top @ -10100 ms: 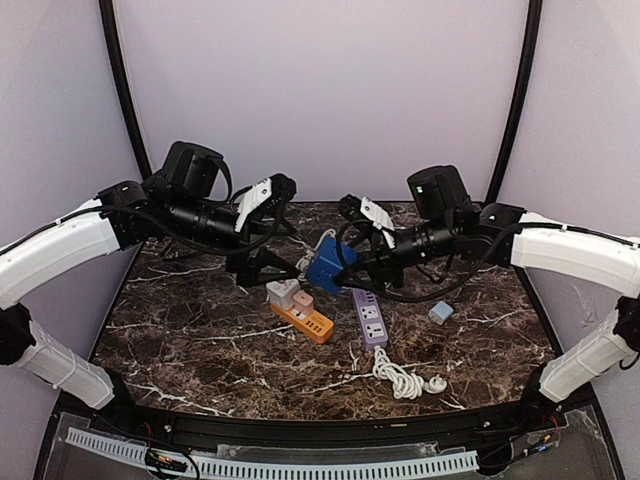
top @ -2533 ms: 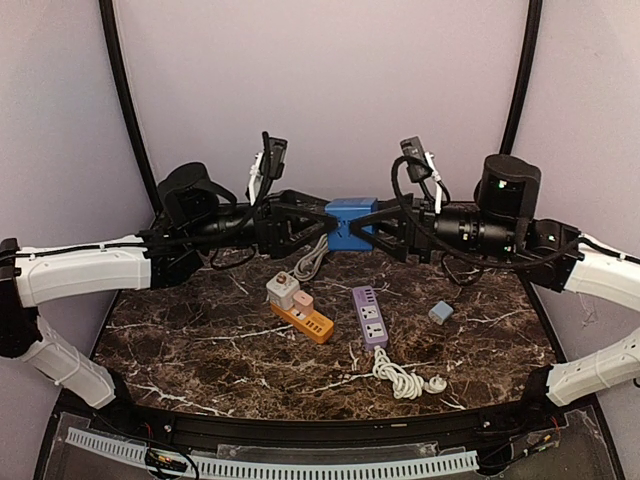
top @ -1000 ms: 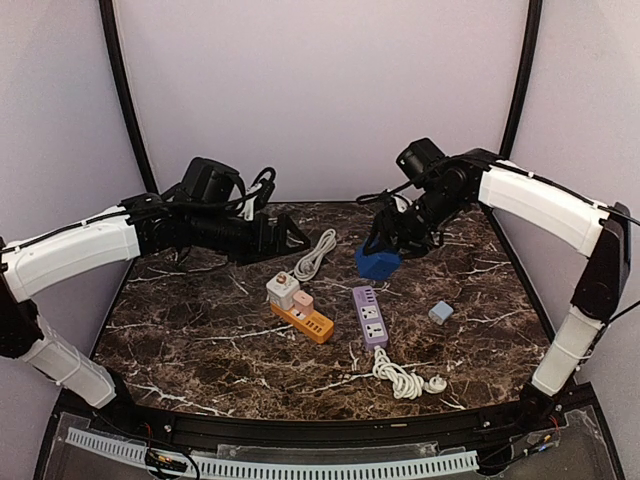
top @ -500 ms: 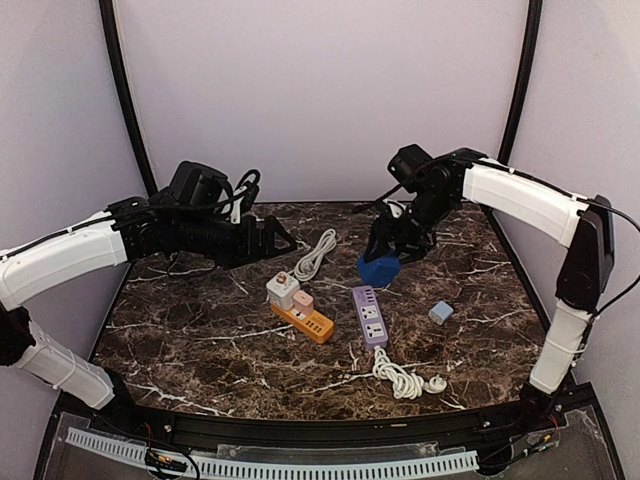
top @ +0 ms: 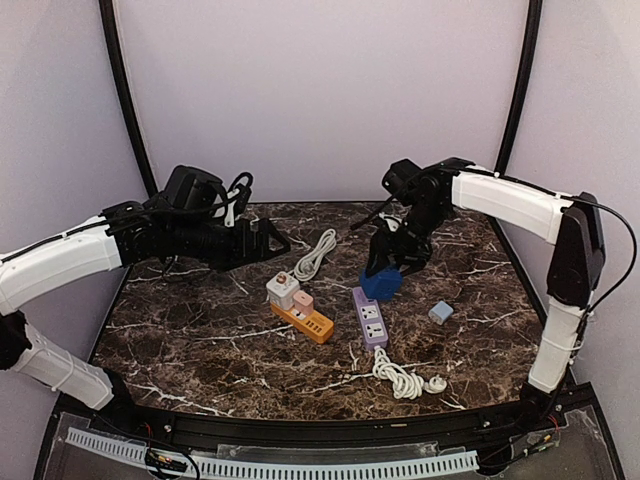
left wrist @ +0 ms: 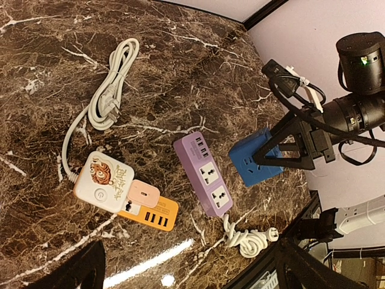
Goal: Insert the plug
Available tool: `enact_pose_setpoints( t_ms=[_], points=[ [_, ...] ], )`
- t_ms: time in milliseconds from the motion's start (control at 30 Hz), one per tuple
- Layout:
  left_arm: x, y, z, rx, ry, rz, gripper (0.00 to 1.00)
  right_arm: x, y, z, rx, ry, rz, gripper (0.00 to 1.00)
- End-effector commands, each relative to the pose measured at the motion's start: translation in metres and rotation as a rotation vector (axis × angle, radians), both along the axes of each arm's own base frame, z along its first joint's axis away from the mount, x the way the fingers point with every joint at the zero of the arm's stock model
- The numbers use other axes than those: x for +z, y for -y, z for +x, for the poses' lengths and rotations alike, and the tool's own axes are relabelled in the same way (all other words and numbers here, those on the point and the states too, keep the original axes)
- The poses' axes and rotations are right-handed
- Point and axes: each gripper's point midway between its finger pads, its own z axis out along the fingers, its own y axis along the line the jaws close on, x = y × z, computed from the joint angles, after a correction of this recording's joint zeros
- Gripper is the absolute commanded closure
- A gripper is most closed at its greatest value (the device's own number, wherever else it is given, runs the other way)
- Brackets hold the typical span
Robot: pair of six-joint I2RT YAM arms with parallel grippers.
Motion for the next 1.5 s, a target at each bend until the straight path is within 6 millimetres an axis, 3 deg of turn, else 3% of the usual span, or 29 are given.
enact_pose_setpoints(
  t_ms=[0,467,1467],
  points=[
    [-0.005,-0.011,-0.005,0.024,-0.013,0.018,0.01,-0.014,-0.001,-0.001,0.016,-0.018,-0.022,1.00],
    [-0.010,-0.015,-0.007,0.036,-0.032,0.029,0.00,-0.045,-0.003,-0.002,0.033,-0.043,-0.066,1.00],
    [-0.013,-0.011,-0.005,0.033,-0.038,0.031,0.00,-0.062,-0.011,0.000,0.067,-0.043,-0.066,1.00]
  ],
)
